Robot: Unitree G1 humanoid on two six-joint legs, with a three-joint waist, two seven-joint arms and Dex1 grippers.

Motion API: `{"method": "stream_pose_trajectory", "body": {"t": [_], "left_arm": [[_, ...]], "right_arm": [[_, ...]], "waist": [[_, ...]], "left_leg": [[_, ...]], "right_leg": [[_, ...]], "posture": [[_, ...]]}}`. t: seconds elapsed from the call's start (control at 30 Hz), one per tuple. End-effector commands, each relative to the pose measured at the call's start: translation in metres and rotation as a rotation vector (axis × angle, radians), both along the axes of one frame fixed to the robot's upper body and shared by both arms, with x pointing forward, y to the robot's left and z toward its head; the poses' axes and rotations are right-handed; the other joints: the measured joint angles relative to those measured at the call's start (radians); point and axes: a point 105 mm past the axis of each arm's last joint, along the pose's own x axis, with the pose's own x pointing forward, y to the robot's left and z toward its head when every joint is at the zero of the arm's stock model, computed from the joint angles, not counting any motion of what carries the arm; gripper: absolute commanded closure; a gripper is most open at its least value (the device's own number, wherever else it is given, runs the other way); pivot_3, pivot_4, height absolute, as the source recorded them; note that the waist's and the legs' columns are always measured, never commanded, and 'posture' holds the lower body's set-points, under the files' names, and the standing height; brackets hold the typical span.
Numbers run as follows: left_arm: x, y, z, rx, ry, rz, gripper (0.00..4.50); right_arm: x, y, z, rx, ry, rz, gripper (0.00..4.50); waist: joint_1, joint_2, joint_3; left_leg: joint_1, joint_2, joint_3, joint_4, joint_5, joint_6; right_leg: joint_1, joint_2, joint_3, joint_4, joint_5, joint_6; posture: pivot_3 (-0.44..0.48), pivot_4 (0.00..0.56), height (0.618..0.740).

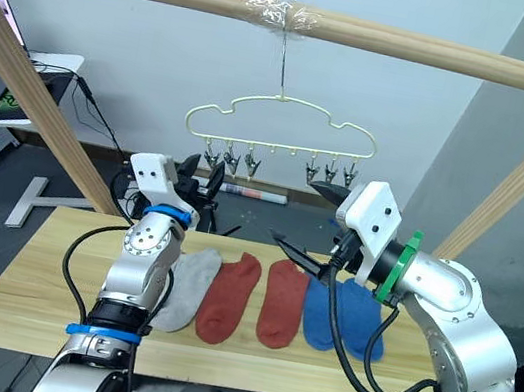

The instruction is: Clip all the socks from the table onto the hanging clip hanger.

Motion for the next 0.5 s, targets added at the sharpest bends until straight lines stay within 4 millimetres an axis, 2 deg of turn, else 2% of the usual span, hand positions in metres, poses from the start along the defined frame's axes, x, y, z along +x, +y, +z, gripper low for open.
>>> {"method": "stream_pose_trajectory", "body": {"t": [0.03, 0.2, 0.5], "left_arm": [[-0.0042, -0.006, 0.0286, -0.001, -0.111, 0.007, 2.09], [-0.0054, -0.007, 0.0349, -0.031, -0.129, 0.031, 2.09], [-0.0001, -0.0096, 0.0305, 0.004, -0.107, 0.034, 2.09]], "right_arm": [[-0.0089, 0.0017, 0.0063, -0.002, -0.036, 0.035, 0.0], [-0.0087, -0.0003, 0.0041, -0.006, -0.033, 0.033, 0.0], [-0.0075, 0.0003, 0.0042, -0.003, -0.035, 0.034, 0.0]], "waist": [[0.0, 0.0, 0.0], [0.001, 0.0, 0.0], [0.001, 0.0, 0.0]], "left_leg": [[0.0, 0.0, 0.0, 0.0, 0.0, 0.0], [0.0, 0.0, 0.0, 0.0, 0.0, 0.0], [0.0, 0.0, 0.0, 0.0, 0.0, 0.0]], "right_leg": [[0.0, 0.0, 0.0, 0.0, 0.0, 0.0], [0.0, 0.0, 0.0, 0.0, 0.0, 0.0], [0.0, 0.0, 0.0, 0.0, 0.0, 0.0]], "posture": [[-0.01, 0.187, 0.711], [-0.007, 0.186, 0.711], [-0.008, 0.184, 0.711]]}}
